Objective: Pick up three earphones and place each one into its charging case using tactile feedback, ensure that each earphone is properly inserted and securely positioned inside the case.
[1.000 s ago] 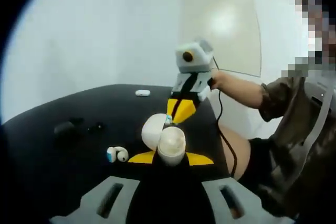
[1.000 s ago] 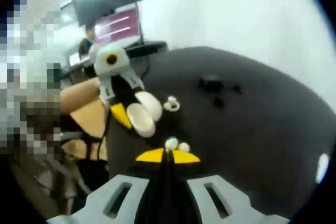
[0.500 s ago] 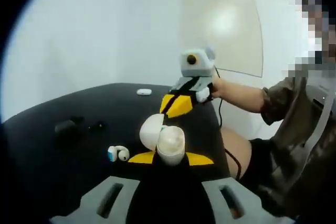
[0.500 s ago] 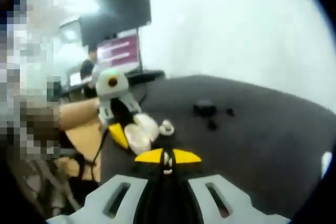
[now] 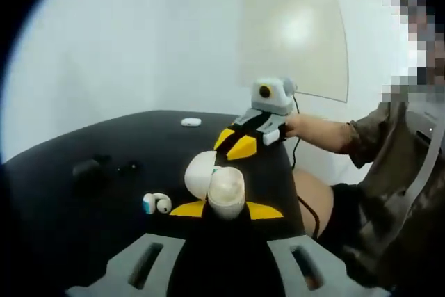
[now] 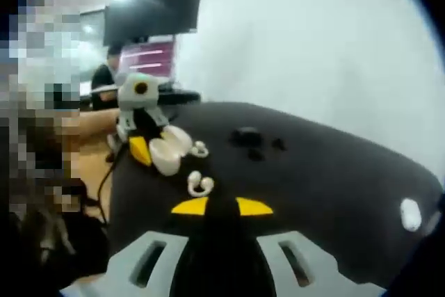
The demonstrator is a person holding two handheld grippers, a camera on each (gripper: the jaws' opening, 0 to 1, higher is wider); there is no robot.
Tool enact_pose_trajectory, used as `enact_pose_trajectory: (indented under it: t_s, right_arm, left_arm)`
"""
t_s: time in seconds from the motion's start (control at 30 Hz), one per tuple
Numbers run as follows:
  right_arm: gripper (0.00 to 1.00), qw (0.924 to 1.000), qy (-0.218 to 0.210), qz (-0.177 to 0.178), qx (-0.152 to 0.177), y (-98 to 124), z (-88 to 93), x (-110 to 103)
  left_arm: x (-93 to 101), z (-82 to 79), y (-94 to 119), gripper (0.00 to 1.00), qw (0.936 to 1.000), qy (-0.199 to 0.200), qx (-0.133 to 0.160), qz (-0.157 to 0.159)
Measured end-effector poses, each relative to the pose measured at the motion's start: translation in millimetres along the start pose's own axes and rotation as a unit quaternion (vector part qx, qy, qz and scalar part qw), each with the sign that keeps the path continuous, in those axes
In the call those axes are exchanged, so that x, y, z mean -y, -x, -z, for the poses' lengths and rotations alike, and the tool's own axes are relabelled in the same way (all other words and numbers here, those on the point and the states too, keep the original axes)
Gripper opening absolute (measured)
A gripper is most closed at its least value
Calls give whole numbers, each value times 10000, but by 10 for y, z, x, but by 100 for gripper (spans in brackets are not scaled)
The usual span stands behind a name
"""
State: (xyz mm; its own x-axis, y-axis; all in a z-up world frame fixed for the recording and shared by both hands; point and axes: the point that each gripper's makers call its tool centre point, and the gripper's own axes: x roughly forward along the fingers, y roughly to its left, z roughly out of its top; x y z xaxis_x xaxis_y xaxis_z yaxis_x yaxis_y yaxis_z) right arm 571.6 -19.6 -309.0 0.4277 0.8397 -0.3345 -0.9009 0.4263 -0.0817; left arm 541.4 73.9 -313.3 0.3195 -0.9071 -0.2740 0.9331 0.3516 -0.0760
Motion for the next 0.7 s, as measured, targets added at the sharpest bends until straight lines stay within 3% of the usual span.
enact_pose_trajectory:
  t_s: [0.17, 0.3, 0.37, 0.5, 0.53, 0.7]
  right_arm:
    - [9, 9974, 555, -428, -183, 45, -58, -151]
    - [10, 9911, 1194, -578, -92, -19, -146, -295]
    - [11, 9875, 1488, -507, -142, -98, -144, -316]
    - [10, 9726, 2267, -175, -493, -244, 0, -311]
    - [10, 9731, 2293, -59, -229, -266, -69, -322]
    - [10, 9829, 1821, 234, 106, -303, -74, -268]
  left_arm:
    - [4, -2, -4, 17, 10000, 53, 0, 46]
    - [5, -3, -5, 17, 10000, 48, 1, 40]
    - [5, -2, -4, 17, 10000, 50, 0, 29]
    - [-3, 9, -1, 17, 10000, 22, -20, -16]
    - [-5, 10, 0, 17, 10000, 25, -23, -19]
    - [-5, 12, 8, 17, 10000, -9, -20, -8]
